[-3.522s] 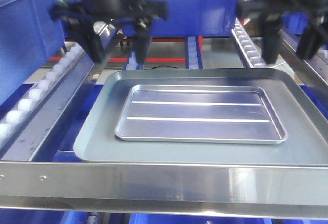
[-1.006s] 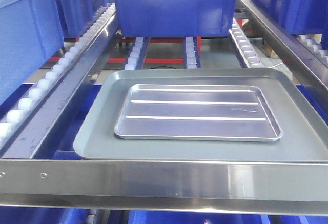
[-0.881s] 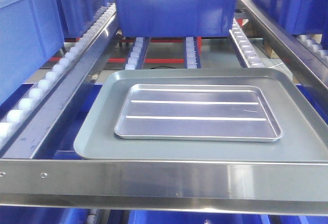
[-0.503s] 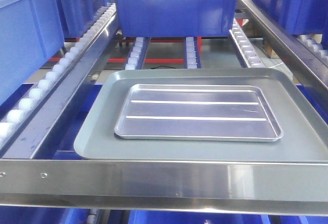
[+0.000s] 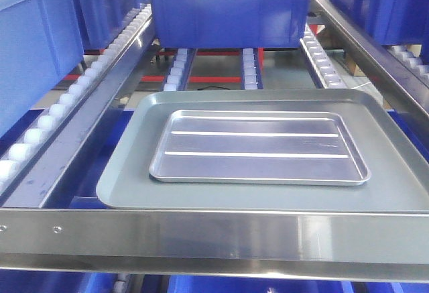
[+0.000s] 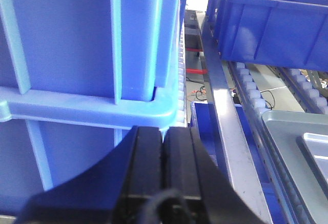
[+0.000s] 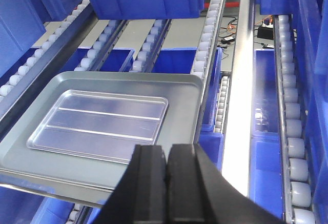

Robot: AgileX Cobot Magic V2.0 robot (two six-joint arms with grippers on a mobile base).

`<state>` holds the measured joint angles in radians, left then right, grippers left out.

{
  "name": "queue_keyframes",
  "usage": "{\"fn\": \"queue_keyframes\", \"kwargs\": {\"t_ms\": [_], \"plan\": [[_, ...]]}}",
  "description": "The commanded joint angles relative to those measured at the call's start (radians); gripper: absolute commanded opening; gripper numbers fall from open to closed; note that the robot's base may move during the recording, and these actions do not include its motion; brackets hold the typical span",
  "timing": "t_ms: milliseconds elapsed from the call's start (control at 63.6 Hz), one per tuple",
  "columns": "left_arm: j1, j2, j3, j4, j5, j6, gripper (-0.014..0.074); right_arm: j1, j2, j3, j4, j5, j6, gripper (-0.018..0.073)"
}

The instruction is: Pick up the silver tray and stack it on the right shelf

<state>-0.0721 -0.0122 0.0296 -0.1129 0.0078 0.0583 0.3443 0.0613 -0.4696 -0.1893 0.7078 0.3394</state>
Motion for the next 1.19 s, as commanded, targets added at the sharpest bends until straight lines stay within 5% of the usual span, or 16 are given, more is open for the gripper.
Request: {"fn": "queue_keyframes", "kwargs": {"t_ms": [0, 676, 802, 991, 1179], "plan": [[0.001, -0.015, 0.020, -0.009, -0.095, -0.001, -0.0092, -0.004, 0.016, -0.026, -0.024, -0.083, -0.011, 0.0057], [0.001, -0.015, 0.020, -0.009, -0.095, -0.001, -0.0092, -0.011, 0.016, -0.018, -0.024, -0.101, -0.013, 0.0057], [0.001, -0.015, 0.020, -0.009, -0.095, -0.001, -0.0092, -0.110, 0.016, 0.025, 0.019, -0.184, -0.096, 0.0057], [0.001, -0.015, 0.020, -0.009, -0.095, -0.001, -0.0092, -0.325, 0.001, 0.152, 0.292, -0.385, -0.376, 0.0057], [0.001, -0.015, 0.020, -0.009, -0.095, -0.001, -0.0092, -0.433, -0.092, 0.323, 0.301, -0.578, -0.377, 0.0057]]}}
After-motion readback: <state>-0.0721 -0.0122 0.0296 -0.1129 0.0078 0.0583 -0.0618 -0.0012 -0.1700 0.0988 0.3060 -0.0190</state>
